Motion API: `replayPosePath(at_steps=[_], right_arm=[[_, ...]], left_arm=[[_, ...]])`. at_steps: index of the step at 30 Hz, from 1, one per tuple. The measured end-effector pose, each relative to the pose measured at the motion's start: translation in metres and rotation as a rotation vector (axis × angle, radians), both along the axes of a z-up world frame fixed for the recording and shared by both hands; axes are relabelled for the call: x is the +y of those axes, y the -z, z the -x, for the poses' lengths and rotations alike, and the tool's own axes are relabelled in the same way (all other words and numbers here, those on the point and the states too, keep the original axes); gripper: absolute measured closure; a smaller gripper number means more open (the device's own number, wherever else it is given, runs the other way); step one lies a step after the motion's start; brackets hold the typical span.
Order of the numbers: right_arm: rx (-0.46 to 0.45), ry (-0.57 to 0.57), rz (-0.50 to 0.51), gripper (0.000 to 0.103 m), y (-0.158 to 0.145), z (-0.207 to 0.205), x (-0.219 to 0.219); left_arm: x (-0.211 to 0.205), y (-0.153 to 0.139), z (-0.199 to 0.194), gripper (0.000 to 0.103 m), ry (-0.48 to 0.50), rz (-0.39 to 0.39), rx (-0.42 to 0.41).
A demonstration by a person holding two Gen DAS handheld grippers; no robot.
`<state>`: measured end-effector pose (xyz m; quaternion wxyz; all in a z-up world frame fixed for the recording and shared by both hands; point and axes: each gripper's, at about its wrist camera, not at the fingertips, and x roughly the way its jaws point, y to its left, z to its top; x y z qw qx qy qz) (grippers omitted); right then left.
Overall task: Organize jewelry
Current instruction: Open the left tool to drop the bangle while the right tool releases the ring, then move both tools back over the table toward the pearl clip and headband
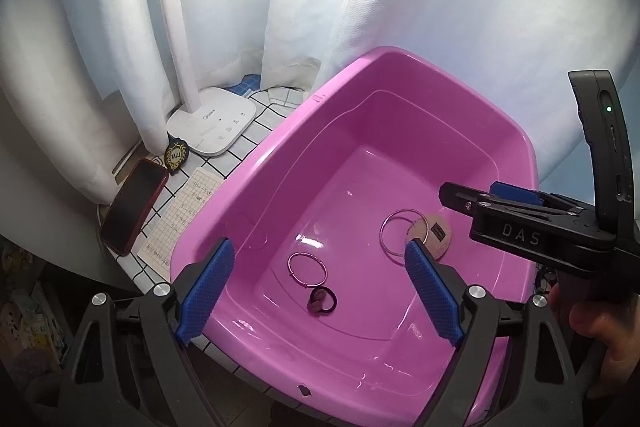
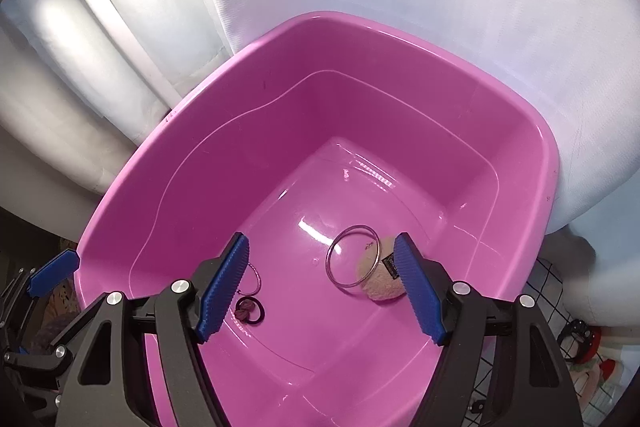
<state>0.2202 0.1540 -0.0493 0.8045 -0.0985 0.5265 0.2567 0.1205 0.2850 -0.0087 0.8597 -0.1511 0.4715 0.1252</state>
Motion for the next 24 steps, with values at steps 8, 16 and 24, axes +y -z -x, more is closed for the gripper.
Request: replayPosePath(at_steps=[8,16,24], right_arm=[[-0.077,0.028,-0.004,0.031,-0.016,0.026,-0.028],[-0.116,0.079,-0.037,0.027,-0.028,0.049,-0.068],[-0.152,0.159,-0.076,0.024,-0.031,0.084,-0.117]], left_arm=[[-0.02,-0.001,0.013,0.015,0.034,-0.004,0.001],[-0.041,-0.002,0.026,0.012,0.08,-0.009,0.004],[-0.074,-0.015,0.036,0.008,0.146,-0.08,-0.047]])
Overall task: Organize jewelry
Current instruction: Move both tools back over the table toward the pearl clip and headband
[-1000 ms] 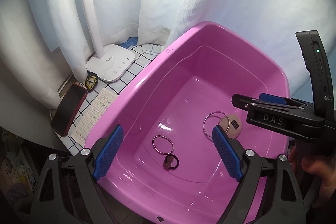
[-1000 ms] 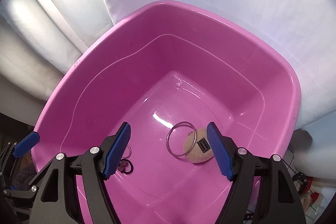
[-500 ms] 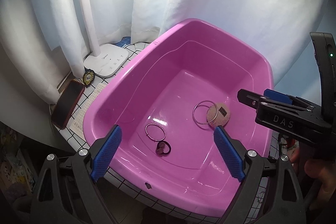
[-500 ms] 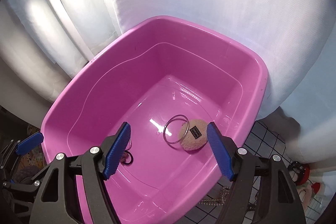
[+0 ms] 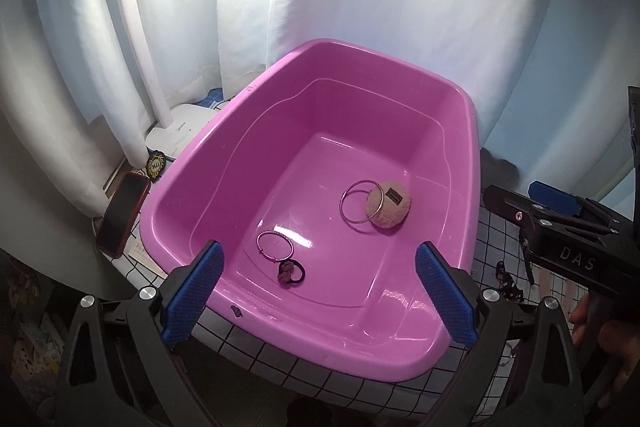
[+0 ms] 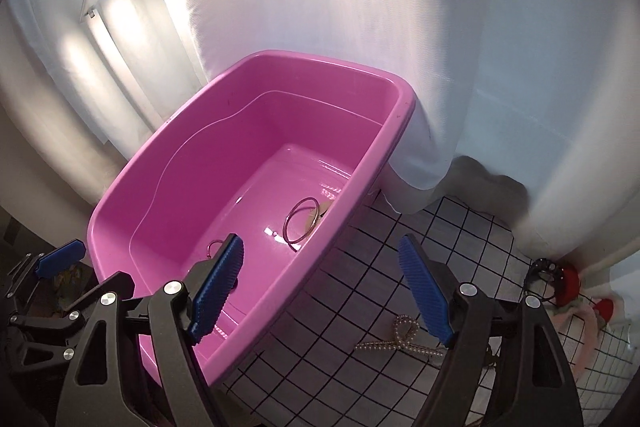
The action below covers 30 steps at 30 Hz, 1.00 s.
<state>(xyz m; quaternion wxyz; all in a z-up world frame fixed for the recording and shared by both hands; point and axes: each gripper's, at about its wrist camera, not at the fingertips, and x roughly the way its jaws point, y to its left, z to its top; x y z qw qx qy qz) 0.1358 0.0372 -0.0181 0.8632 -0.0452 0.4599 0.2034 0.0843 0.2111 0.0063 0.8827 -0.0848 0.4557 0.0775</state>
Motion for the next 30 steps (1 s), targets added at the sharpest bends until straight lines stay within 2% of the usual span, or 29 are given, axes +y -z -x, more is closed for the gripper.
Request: replayPosePath(at_steps=[4,8,14,22,30], right_arm=[[0.006,0.041,-0.036,0.024,0.008,0.023,-0.027],[0.035,0.1,-0.09,0.019,0.02,0.047,-0.061],[0.053,0.196,-0.098,0.019,0.031,0.077,-0.115],[0.069,0.348,-0.103,0.019,0.041,0.112,-0.196],[0.09,0.454,-0.114,0.019,0.059,0.146,-0.249]], left_arm=[[-0.02,-0.003,0.003,0.008,0.047,-0.011,-0.017],[-0.038,-0.003,0.006,0.008,0.101,0.039,-0.033],[-0.072,-0.001,0.011,0.008,0.179,0.064,-0.042],[-0.129,0.01,0.018,0.008,0.289,0.073,-0.023],[-0.179,0.038,0.022,0.008,0.377,0.068,0.035]])
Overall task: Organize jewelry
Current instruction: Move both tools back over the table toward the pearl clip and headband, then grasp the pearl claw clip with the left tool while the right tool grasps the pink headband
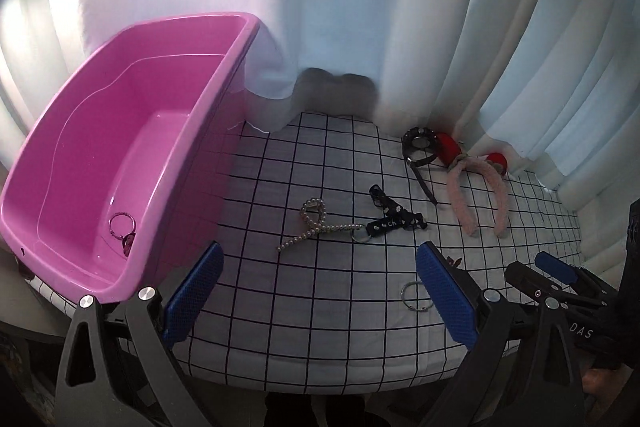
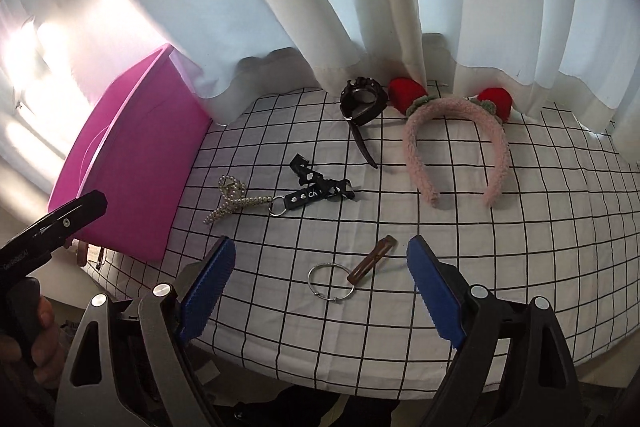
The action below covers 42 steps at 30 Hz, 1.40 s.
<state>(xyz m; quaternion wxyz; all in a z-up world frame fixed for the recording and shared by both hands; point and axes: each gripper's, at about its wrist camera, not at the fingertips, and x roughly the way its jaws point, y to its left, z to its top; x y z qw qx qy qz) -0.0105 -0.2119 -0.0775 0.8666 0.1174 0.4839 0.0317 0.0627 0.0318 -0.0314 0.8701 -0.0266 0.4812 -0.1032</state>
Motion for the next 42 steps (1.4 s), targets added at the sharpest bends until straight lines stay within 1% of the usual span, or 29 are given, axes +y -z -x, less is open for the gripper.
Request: replayPosePath(at_steps=[5,10,14,18,23,29,36,42], right_arm=[[0.003,0.053,-0.006,0.019,0.011,0.015,-0.023],[0.018,0.105,-0.028,0.019,0.031,0.023,-0.041],[0.037,0.111,-0.017,0.019,0.048,0.024,-0.048],[0.039,0.099,-0.003,0.019,0.062,0.022,-0.05],[0.028,0.076,0.006,0.019,0.077,0.015,-0.055],[0.007,0.078,-0.001,0.019,0.091,0.0,-0.064],[-0.015,0.07,-0.009,0.019,0.109,-0.023,-0.065],[-0.031,0.061,-0.004,0.019,0.121,-0.043,-0.066]], left_arm=[[-0.021,0.021,0.005,0.008,0.026,-0.008,0.024],[-0.032,0.05,0.007,0.008,0.028,-0.022,0.066],[-0.035,0.071,0.009,0.008,0.014,-0.034,0.09],[-0.033,0.087,0.005,0.008,-0.017,-0.049,0.091],[-0.029,0.103,-0.005,0.008,-0.056,-0.056,0.075],[-0.023,0.123,-0.022,0.008,-0.086,-0.062,0.067],[-0.023,0.15,-0.037,0.008,-0.067,-0.082,0.044],[-0.023,0.17,-0.059,0.008,-0.058,-0.056,0.054]])
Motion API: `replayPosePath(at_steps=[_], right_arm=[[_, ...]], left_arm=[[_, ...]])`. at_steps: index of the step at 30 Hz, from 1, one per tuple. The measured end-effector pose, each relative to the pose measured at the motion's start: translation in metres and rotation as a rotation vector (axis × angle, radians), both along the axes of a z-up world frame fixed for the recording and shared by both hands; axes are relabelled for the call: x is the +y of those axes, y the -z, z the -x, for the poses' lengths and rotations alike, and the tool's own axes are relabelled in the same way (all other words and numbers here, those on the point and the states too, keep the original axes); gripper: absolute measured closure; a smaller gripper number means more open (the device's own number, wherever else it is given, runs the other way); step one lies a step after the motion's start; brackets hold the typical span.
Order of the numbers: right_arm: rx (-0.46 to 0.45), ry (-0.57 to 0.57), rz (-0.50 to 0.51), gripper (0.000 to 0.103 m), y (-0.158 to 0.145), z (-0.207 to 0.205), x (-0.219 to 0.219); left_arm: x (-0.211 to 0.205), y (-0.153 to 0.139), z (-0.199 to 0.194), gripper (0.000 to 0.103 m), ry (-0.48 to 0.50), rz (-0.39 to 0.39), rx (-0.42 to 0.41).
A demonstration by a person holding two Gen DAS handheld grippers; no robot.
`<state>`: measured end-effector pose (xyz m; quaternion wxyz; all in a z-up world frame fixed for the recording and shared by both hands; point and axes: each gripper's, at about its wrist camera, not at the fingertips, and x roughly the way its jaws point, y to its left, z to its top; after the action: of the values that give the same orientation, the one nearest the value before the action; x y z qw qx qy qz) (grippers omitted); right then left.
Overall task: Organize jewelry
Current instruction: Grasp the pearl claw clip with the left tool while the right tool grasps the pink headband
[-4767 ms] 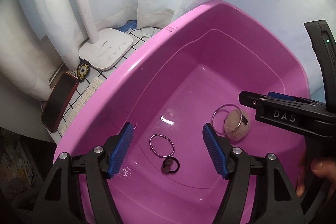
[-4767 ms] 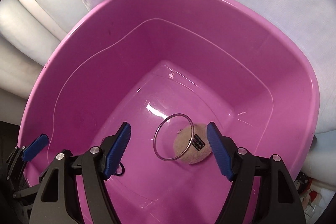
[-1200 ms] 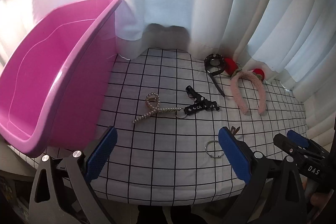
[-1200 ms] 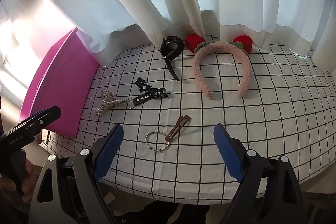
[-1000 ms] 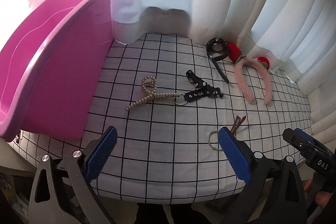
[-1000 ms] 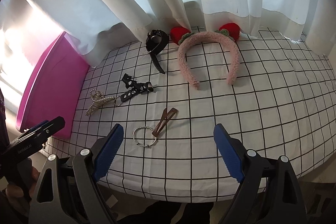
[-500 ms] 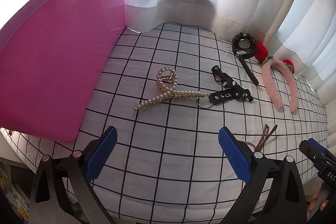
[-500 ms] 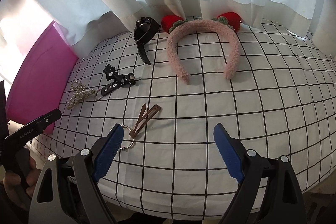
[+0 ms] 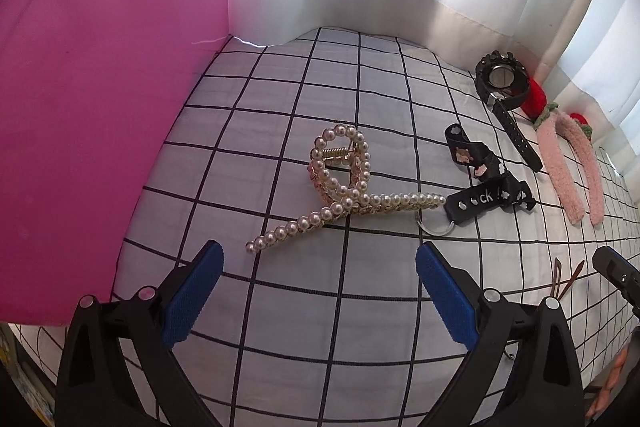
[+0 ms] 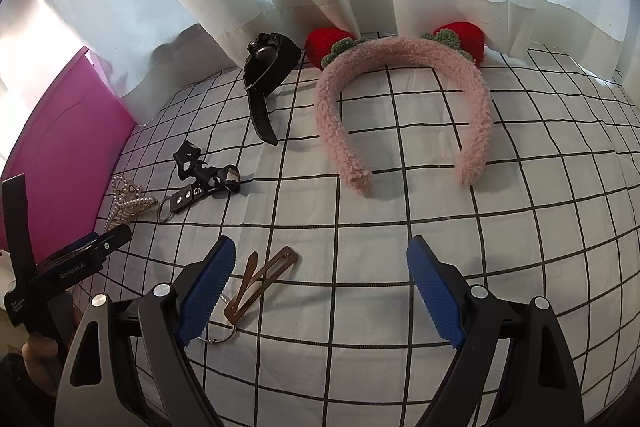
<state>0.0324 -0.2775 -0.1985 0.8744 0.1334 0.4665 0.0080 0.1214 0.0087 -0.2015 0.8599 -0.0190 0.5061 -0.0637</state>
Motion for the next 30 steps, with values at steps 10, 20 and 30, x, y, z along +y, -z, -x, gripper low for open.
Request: replayPosePath(at_steps=[10,20,30], right_arm=[[-0.013,0.011,0.007,0.019,0.013,-0.03,-0.006],[-0.01,0.024,0.063,0.019,0.019,-0.057,-0.007],[-0.009,0.0,0.202,0.019,0.027,-0.092,0.003]], left_arm=[[-0.003,0.009,-0.014,0.008,0.02,-0.012,-0.023],[-0.008,0.011,-0.026,0.007,0.03,-0.044,-0.051],[-0.013,0.012,-0.031,0.005,0.035,-0.075,-0.069]])
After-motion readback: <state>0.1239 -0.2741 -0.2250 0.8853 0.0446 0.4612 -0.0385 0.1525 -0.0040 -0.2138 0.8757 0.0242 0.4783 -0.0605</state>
